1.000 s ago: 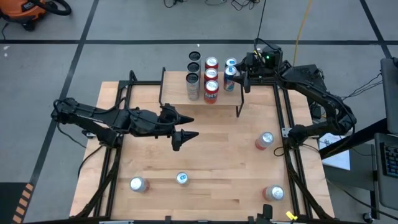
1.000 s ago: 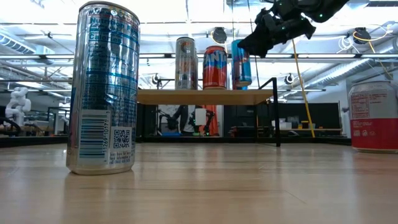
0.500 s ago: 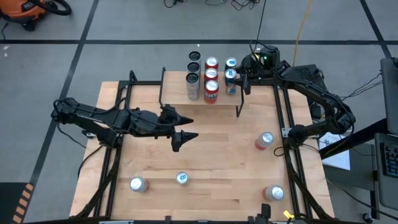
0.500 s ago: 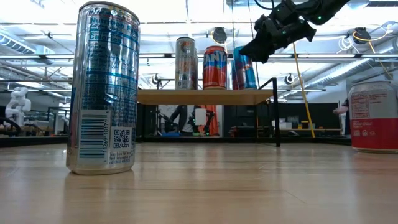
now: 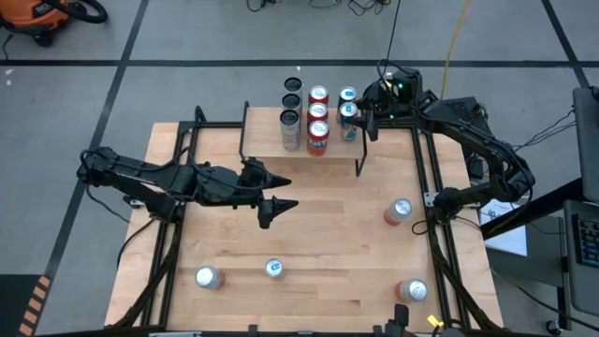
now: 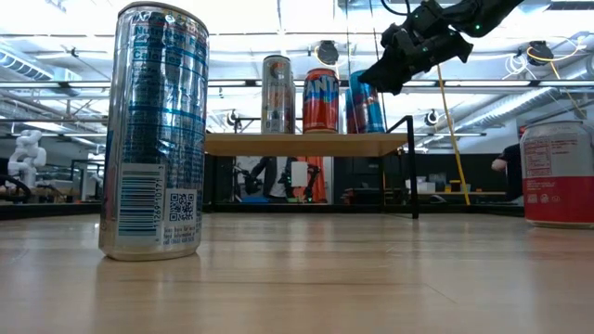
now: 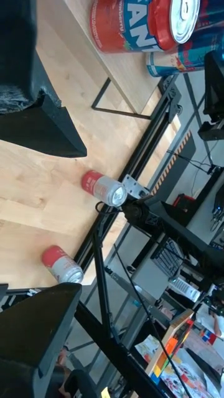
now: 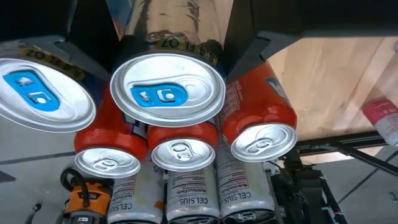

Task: Place canned beverage on shelf
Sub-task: Put the right blue soda can aligned with the other blue soda can on the shelf

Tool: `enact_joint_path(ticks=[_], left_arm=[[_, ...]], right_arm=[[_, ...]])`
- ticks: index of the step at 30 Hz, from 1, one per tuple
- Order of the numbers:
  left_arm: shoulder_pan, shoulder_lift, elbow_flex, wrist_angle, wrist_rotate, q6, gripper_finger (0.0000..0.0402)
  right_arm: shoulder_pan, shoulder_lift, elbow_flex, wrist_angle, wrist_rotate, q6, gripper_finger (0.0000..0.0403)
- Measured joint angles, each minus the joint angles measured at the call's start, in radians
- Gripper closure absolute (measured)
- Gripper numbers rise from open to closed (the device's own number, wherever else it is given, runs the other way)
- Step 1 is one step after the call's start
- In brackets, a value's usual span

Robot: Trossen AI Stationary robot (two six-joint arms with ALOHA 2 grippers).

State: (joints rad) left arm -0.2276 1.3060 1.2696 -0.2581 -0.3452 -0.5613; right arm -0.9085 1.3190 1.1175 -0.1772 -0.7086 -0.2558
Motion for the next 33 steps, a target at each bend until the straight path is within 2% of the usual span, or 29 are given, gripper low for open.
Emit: enact_joint_path(ticks=[22,33], left_arm=[[0.000,0.000,0.000,-0.017,0.000,0.000,0.0052],[0.000,0.000,0.000,-0.019,0.000,0.000,0.0052]], right_arm=[[0.002,0.021,0.000,0.002,-0.003,0.034,0.0185],[0.014,0.021,0.000,0.008,-0.003,0.034,0.0166]])
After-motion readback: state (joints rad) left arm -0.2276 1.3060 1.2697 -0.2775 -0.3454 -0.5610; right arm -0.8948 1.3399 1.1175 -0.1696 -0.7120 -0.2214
